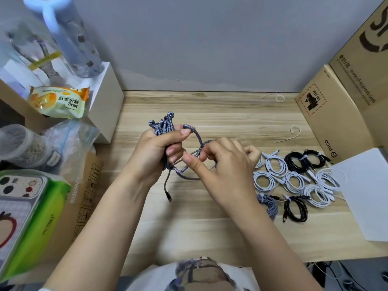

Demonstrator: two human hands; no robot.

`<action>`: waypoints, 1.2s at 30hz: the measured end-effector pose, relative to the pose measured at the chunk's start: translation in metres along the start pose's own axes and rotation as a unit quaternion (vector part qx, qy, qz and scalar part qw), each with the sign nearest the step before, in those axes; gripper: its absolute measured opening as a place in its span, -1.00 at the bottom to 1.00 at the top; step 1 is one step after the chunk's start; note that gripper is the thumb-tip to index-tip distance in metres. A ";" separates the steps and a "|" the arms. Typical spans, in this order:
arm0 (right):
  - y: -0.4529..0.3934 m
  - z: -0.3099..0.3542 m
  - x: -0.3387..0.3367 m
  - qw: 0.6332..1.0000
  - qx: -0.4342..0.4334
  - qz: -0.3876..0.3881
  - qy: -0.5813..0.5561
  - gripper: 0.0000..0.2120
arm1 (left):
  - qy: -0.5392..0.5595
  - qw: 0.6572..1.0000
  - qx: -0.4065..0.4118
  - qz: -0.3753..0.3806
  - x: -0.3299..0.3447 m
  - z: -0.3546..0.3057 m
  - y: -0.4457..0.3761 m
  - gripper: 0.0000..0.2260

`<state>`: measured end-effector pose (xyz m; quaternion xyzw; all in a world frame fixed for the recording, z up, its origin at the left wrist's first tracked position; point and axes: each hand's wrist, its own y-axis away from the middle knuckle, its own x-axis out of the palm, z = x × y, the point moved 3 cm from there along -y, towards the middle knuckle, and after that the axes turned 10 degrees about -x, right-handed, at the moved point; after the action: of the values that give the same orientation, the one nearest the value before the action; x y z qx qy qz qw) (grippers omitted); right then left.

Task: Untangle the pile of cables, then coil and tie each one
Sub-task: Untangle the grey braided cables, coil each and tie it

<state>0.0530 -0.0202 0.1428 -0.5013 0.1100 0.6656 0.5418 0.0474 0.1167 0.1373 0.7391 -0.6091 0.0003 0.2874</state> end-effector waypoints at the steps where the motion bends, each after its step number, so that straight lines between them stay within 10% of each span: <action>1: 0.000 -0.001 0.001 1.000 0.006 -0.003 0.015 -0.59 | 0.001 1.000 0.001 0.002 0.001 0.001 0.000 -0.90; 9: -0.001 -0.007 0.005 0.991 0.014 0.062 -0.121 -0.91 | 0.042 0.999 -0.013 -0.026 -0.008 0.010 -0.011 -0.90; 18: 0.000 -0.024 -0.007 0.932 -0.151 0.209 -0.254 -0.67 | 0.179 0.971 -0.010 -0.161 -0.067 0.007 -0.036 -0.87; 24: 0.011 -0.049 0.007 0.878 -0.162 0.451 0.020 -0.68 | 0.249 0.953 0.010 -0.171 -0.087 -0.003 -0.037 -0.63; 28: 0.024 -0.060 0.010 0.818 -0.024 0.570 0.073 -0.54 | 0.219 0.965 0.017 -0.142 -0.073 -0.008 -0.030 -0.60; 32: 0.011 -0.045 0.006 0.914 0.046 0.364 -0.173 -0.69 | 0.175 0.979 0.009 -0.100 -0.046 -0.009 -0.020 -0.81; 36: -0.002 -0.020 0.009 0.861 0.164 0.108 -0.469 -0.80 | 0.129 0.990 0.006 -0.061 -0.019 -0.006 -0.009 -0.86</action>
<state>0.0662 -0.0277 0.1271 -0.0187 0.0037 0.8488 0.5284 0.0529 0.1372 0.1315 0.7702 -0.5211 0.0820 0.3585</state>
